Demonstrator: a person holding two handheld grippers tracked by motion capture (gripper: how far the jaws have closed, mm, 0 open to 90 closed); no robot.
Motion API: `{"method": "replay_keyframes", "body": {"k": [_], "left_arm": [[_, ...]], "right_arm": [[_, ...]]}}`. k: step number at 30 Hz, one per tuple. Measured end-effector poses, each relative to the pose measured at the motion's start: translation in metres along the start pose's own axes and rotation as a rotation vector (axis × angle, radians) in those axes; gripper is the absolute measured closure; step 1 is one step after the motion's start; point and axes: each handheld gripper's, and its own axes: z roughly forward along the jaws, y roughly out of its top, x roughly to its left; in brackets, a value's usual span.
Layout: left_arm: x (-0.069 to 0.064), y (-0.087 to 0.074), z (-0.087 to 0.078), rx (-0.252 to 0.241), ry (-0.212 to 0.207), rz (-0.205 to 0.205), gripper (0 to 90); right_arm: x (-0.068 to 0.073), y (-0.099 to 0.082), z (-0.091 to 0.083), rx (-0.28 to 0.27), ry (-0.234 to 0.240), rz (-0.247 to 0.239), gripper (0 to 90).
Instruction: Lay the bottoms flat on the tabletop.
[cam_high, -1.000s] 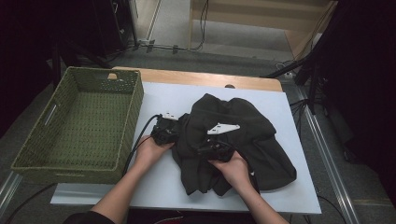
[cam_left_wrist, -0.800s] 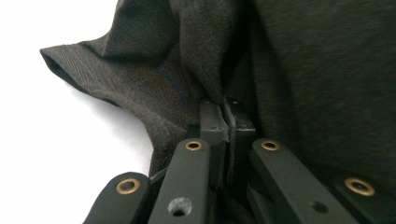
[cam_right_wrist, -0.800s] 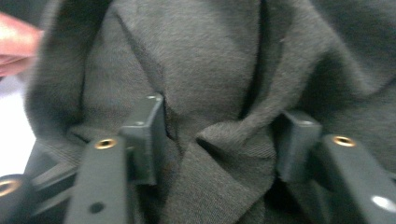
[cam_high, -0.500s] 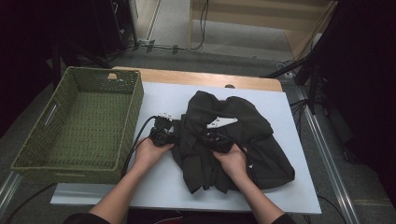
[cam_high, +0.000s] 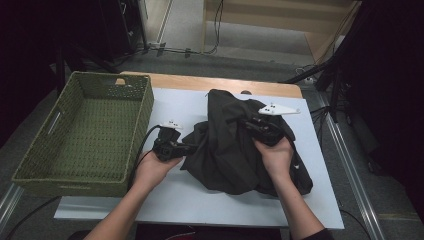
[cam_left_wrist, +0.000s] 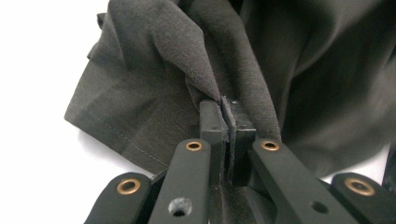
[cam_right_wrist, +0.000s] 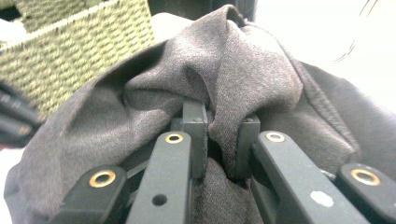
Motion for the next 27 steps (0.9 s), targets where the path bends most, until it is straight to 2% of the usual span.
{"method": "replay_keyframes", "body": {"k": [5, 7, 9, 12, 13, 16, 18, 20, 22, 23, 25, 27], "left_arm": [[-0.018, -0.01, -0.008, -0.001, -0.052, 0.002, 88.9], [-0.028, -0.015, -0.01, 0.014, -0.062, 0.021, 88.9], [-0.036, -0.021, -0.011, 0.037, -0.095, 0.029, 88.8], [-0.048, -0.033, -0.011, 0.079, -0.115, 0.064, 88.7], [-0.05, -0.036, -0.012, 0.083, -0.117, 0.064, 88.6], [-0.05, -0.042, -0.018, 0.061, -0.073, 0.084, 84.1], [-0.045, -0.042, -0.022, 0.038, -0.06, 0.064, 73.4], [-0.041, -0.041, -0.025, 0.014, -0.028, 0.068, 63.1], [-0.037, -0.04, -0.027, -0.007, -0.017, 0.066, 52.4], [-0.035, -0.04, -0.028, -0.011, -0.01, 0.061, 49.6], [-0.033, -0.039, -0.027, -0.024, 0.003, 0.059, 43.0], [-0.032, -0.038, -0.026, -0.026, 0.029, 0.069, 41.6]], "right_arm": [[-0.007, 0.009, -0.013, -0.047, -0.018, 0.015, 78.7], [-0.008, 0.012, -0.015, -0.055, -0.021, 0.016, 78.7], [-0.007, 0.017, -0.015, -0.063, -0.02, 0.015, 78.7], [-0.004, 0.024, -0.01, -0.071, -0.023, 0.007, 78.7], [-0.004, 0.027, -0.008, -0.071, -0.023, 0.008, 78.7], [-0.001, 0.033, 0.001, -0.078, -0.027, 0.007, 78.5], [0.001, 0.035, 0.012, -0.056, -0.017, 0.013, 78.1], [0.002, 0.034, 0.024, -0.032, 0.008, 0.017, 76.5], [0.003, 0.031, 0.04, 0.036, 0.059, 0.034, 65.7], [0.004, 0.03, 0.046, 0.064, 0.066, 0.038, 58.7], [0.009, 0.027, 0.054, 0.1, 0.081, 0.014, 45.9], [0.012, 0.028, 0.054, 0.108, 0.087, 0.007, 37.4]]}}
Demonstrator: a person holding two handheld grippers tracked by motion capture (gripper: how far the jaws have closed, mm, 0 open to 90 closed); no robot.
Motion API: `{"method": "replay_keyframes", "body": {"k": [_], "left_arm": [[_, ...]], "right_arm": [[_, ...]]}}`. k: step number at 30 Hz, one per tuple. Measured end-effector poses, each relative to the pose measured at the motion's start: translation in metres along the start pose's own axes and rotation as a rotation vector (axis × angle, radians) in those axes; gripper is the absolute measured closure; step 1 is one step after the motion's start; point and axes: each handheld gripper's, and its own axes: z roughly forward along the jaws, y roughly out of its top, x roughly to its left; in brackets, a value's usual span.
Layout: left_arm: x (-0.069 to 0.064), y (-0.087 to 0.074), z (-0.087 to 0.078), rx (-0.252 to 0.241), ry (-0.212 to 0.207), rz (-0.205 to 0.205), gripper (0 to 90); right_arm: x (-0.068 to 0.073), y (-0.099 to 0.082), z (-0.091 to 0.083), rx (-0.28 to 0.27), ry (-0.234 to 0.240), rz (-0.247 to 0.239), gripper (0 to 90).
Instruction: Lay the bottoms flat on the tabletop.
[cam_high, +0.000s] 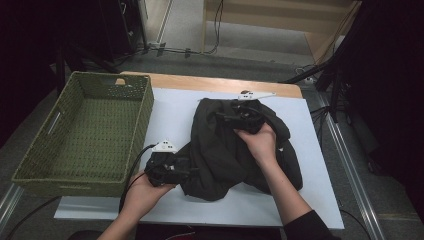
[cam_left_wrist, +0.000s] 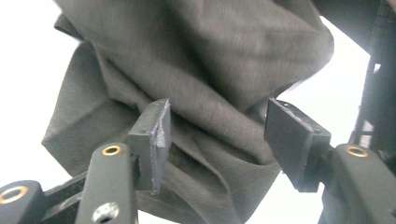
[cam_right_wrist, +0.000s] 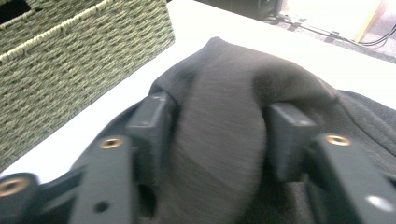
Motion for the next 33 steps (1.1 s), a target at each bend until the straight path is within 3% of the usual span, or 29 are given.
{"method": "replay_keyframes", "body": {"k": [2, 9, 12, 14, 18, 24, 33], "left_arm": [[0.001, 0.001, 0.001, -0.003, 0.018, 0.008, 37.9], [0.007, 0.011, 0.007, -0.032, 0.043, 0.002, 27.4], [0.01, 0.018, 0.011, -0.035, 0.078, 0.007, 22.7], [0.013, 0.022, 0.013, -0.042, 0.074, -0.001, 22.7], [0.018, 0.029, 0.017, -0.033, 0.061, -0.007, 22.8], [0.023, 0.04, 0.022, -0.017, 0.089, 0.009, 22.9], [0.037, 0.059, 0.025, -0.034, 0.082, -0.012, 23.0]], "right_arm": [[0.001, 0.001, -0.004, 0.0, 0.026, 0.006, 32.8], [-0.008, -0.008, -0.025, 0.006, 0.013, 0.013, 33.3], [-0.012, -0.018, -0.03, 0.025, 0.014, 0.006, 35.5], [-0.015, -0.025, -0.034, 0.03, 0.002, -0.011, 36.9], [-0.026, -0.039, -0.042, 0.03, -0.011, 0.015, 38.6], [-0.04, -0.055, -0.053, 0.025, -0.036, 0.042, 39.7], [-0.058, -0.078, -0.067, 0.049, -0.069, 0.069, 39.7]]}}
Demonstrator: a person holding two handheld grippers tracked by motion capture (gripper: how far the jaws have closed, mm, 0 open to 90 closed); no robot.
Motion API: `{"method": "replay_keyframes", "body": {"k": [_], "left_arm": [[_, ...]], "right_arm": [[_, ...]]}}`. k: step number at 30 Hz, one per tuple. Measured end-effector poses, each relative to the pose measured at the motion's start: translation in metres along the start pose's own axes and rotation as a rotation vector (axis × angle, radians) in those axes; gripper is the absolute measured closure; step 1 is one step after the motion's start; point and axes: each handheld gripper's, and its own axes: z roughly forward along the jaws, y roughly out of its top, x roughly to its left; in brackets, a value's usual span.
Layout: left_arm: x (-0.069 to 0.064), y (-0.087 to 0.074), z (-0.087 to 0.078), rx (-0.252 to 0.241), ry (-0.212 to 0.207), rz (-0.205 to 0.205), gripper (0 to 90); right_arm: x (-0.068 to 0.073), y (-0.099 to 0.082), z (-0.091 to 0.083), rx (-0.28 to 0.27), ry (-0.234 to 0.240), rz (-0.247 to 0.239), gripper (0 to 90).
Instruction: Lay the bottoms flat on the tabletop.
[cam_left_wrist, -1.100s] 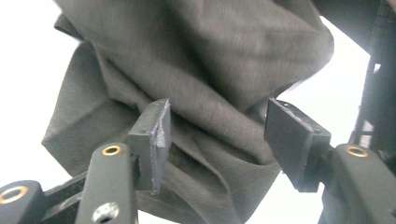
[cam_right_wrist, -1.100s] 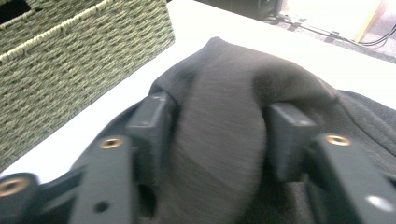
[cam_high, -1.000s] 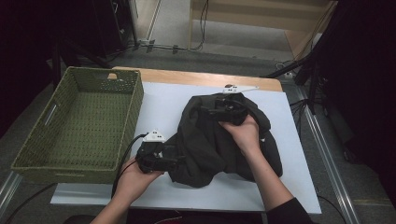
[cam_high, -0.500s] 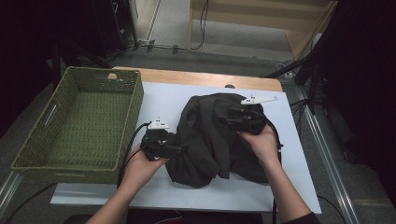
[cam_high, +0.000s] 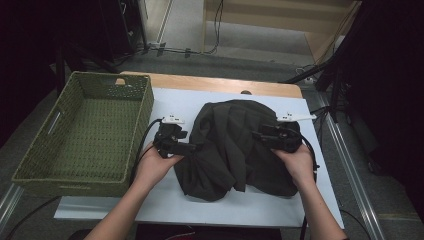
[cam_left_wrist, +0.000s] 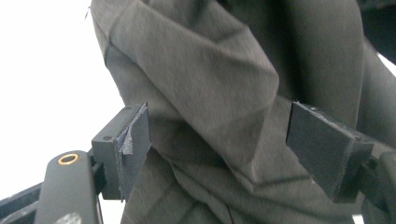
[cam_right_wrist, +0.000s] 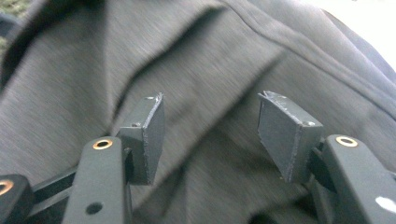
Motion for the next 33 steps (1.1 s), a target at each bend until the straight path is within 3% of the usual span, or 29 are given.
{"method": "replay_keyframes", "body": {"k": [9, 12, 17, 20, 27, 31, 33], "left_arm": [[0.007, 0.013, 0.009, 0.027, 0.021, 0.012, 23.3], [0.01, 0.017, 0.008, 0.026, 0.004, -0.017, 26.0], [0.011, 0.028, 0.002, 0.017, 0.001, -0.02, 38.7], [0.009, 0.034, -0.001, 0.012, -0.007, 0.001, 47.6], [0.01, 0.048, 0.0, 0.01, -0.025, 0.023, 63.0], [0.012, 0.053, 0.001, 0.0, -0.048, 0.037, 80.6], [0.013, 0.058, 0.001, 0.003, -0.047, 0.053, 88.2]], "right_arm": [[-0.012, -0.007, -0.01, 0.013, -0.02, 0.025, 38.8], [-0.016, -0.008, -0.014, 0.011, -0.026, 0.039, 38.9], [-0.02, -0.007, -0.022, 0.001, -0.026, 0.054, 47.3], [-0.021, -0.004, -0.027, 0.004, -0.034, 0.065, 52.3], [-0.027, 0.001, -0.032, -0.025, -0.041, 0.099, 71.8], [-0.027, 0.006, -0.027, -0.018, -0.05, 0.085, 86.2], [-0.027, 0.009, -0.025, -0.023, -0.043, 0.088, 87.4]]}}
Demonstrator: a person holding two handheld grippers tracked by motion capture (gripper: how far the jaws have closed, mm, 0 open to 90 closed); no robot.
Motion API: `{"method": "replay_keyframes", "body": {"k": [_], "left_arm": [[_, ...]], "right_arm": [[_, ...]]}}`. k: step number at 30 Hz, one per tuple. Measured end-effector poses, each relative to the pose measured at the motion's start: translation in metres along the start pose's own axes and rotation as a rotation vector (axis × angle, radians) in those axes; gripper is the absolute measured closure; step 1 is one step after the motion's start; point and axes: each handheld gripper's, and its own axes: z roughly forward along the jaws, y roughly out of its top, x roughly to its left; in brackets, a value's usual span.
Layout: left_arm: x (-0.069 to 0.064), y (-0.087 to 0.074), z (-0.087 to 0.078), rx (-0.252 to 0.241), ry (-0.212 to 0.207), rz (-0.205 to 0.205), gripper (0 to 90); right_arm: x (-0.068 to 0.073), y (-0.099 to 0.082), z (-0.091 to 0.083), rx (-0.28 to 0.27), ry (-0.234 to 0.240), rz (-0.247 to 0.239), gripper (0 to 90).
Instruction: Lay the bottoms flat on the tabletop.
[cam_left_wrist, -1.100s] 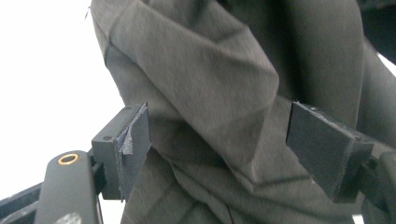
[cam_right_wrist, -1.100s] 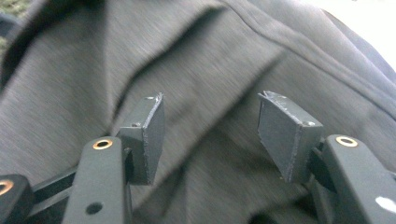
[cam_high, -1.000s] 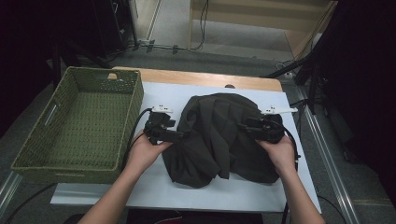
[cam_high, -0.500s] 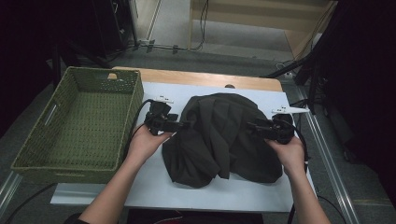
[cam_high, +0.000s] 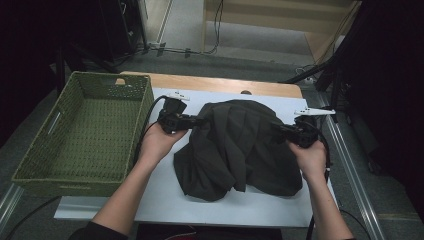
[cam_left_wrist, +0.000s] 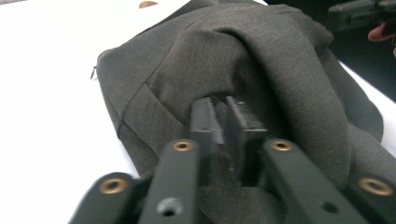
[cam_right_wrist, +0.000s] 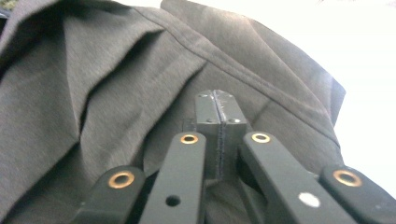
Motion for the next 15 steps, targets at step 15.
{"method": "replay_keyframes", "body": {"k": [15], "left_arm": [[0.003, 0.032, 0.026, -0.029, -0.013, 0.014, 89.6]], "right_arm": [[0.005, 0.014, 0.024, 0.006, -0.038, 0.008, 87.4]]}}
